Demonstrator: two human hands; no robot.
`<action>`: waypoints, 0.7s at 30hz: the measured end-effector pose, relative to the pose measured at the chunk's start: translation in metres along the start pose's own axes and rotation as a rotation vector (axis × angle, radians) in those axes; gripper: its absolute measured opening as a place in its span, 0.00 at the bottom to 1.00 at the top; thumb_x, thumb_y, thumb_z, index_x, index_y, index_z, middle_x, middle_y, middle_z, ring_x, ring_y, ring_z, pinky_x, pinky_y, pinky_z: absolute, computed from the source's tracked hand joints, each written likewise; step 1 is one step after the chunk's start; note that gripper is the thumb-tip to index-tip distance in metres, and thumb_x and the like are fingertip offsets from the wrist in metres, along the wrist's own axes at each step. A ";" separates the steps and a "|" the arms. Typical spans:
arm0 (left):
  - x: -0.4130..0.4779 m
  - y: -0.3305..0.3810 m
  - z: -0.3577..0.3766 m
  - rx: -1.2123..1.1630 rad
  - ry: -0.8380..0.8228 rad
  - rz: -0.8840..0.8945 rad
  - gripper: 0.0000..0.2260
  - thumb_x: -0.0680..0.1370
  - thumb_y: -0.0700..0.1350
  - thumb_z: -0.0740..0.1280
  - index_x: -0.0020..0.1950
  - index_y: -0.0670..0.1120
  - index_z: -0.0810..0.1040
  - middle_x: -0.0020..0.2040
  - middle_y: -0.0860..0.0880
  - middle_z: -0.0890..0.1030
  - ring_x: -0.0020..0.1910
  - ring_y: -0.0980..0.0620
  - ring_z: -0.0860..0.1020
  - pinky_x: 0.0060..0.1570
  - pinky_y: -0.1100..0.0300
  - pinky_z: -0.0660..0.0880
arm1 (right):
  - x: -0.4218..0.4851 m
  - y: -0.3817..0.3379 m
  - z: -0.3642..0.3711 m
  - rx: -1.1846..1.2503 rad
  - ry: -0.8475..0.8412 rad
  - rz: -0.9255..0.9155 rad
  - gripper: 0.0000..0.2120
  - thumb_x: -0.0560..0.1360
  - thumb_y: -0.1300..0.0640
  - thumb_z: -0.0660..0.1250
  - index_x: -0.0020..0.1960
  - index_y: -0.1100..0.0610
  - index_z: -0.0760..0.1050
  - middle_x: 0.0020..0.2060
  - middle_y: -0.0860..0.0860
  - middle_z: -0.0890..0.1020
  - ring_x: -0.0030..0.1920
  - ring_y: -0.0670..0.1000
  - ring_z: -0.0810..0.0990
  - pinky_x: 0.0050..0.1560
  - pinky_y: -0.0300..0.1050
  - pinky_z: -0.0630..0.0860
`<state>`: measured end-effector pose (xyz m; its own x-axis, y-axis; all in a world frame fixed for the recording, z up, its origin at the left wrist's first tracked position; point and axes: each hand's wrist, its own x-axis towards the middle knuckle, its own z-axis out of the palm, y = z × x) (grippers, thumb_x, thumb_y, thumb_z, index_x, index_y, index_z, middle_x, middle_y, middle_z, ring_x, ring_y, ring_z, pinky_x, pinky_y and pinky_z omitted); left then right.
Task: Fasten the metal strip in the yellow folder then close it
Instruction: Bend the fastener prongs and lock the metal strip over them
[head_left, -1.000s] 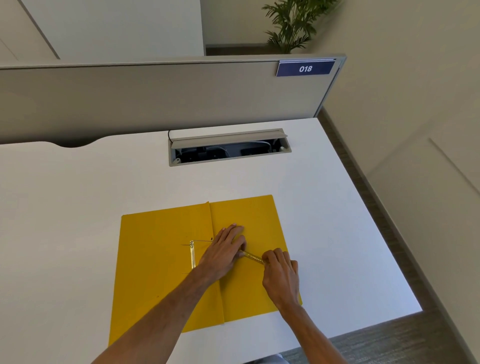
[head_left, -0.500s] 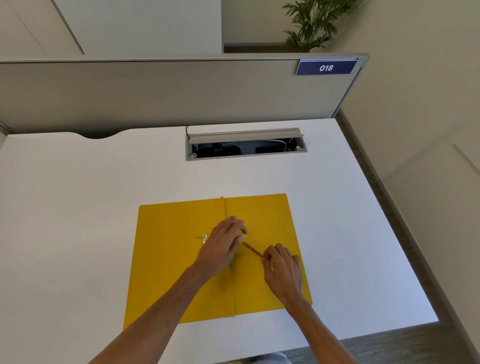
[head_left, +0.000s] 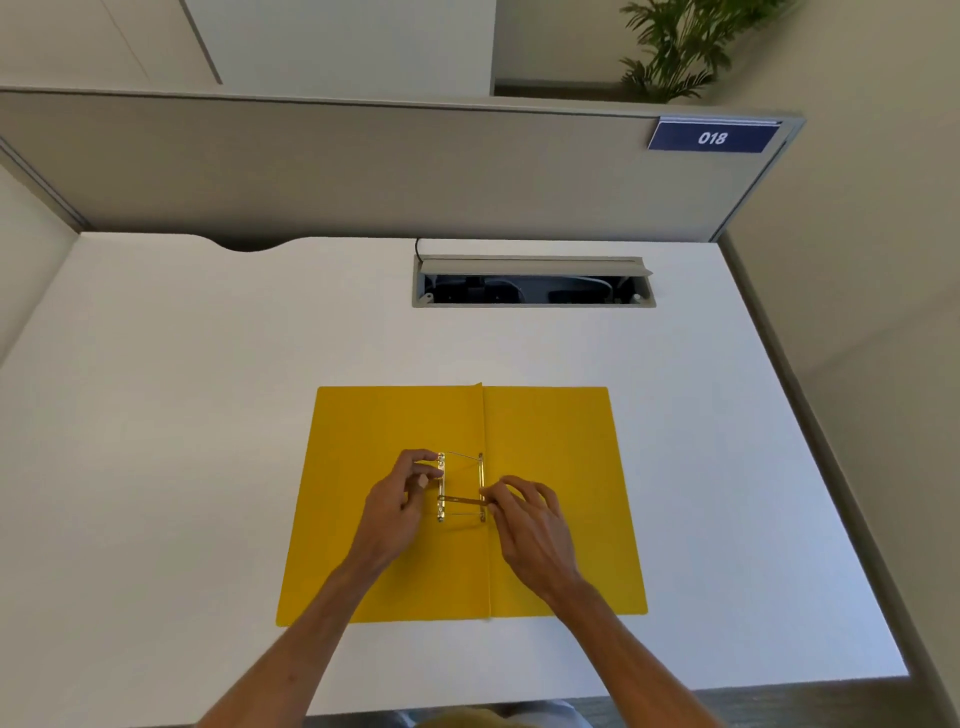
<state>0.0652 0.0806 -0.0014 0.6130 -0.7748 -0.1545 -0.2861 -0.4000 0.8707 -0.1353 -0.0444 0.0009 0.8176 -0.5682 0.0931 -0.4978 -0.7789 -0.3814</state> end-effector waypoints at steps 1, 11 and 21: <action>0.000 0.001 0.002 -0.030 -0.010 -0.010 0.13 0.88 0.42 0.63 0.70 0.58 0.76 0.59 0.60 0.88 0.60 0.64 0.84 0.50 0.62 0.79 | 0.000 0.000 0.000 -0.008 -0.012 0.001 0.12 0.88 0.51 0.58 0.66 0.47 0.78 0.63 0.47 0.84 0.72 0.49 0.78 0.72 0.54 0.74; -0.005 0.007 0.014 -0.068 -0.239 0.013 0.24 0.86 0.34 0.59 0.73 0.59 0.75 0.69 0.55 0.84 0.70 0.63 0.80 0.66 0.55 0.77 | 0.001 0.003 0.003 0.151 -0.021 0.165 0.08 0.88 0.52 0.59 0.62 0.48 0.77 0.62 0.42 0.82 0.68 0.46 0.77 0.71 0.50 0.70; -0.013 -0.003 0.030 0.186 -0.347 0.092 0.32 0.84 0.39 0.64 0.85 0.60 0.60 0.82 0.60 0.70 0.84 0.59 0.64 0.79 0.48 0.70 | 0.000 0.005 0.002 0.294 -0.046 0.256 0.06 0.87 0.53 0.62 0.61 0.49 0.77 0.60 0.41 0.82 0.67 0.45 0.77 0.70 0.49 0.68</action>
<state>0.0355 0.0772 -0.0160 0.3028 -0.9181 -0.2558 -0.4761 -0.3782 0.7939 -0.1371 -0.0481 -0.0024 0.6932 -0.7166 -0.0779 -0.5886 -0.5004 -0.6349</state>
